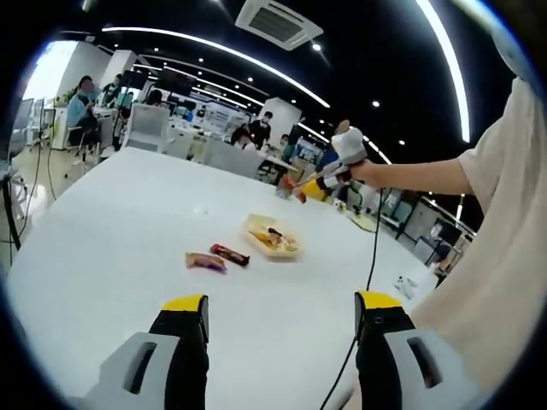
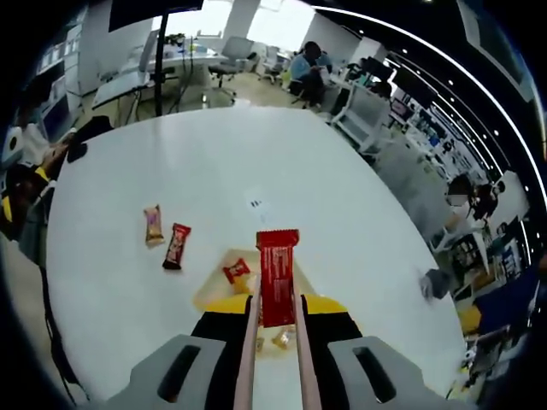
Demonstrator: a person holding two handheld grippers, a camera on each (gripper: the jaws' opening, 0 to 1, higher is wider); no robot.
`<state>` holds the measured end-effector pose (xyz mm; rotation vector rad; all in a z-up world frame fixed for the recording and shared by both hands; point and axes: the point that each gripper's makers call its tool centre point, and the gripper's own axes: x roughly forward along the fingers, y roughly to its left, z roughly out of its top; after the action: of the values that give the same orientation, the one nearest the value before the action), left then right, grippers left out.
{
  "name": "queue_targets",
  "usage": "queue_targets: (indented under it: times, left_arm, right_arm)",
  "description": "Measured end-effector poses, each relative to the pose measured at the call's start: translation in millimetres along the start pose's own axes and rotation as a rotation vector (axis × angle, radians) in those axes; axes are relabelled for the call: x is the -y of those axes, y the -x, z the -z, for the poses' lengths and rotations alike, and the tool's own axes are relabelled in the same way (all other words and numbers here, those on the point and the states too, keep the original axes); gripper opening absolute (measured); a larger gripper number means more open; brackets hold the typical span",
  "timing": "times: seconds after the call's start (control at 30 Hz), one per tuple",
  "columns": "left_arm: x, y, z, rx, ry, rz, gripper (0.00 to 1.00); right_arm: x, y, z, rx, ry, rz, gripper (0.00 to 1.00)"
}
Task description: Place the target food into the container with the food tongs after gripping and lifting it, then release it inside without dropping or visibly crushing the food.
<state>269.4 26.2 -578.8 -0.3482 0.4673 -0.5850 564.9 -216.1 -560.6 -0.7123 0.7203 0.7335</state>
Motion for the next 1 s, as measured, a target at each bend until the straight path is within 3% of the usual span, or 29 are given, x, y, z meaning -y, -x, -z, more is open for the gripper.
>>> queue_targets:
  times: [1.0]
  left_arm:
    - [1.6, -6.3, 3.6, -0.019, -0.004, 0.025, 0.69]
  right_arm:
    - [-2.4, 5.8, 5.4, 0.013, -0.034, 0.008, 0.22]
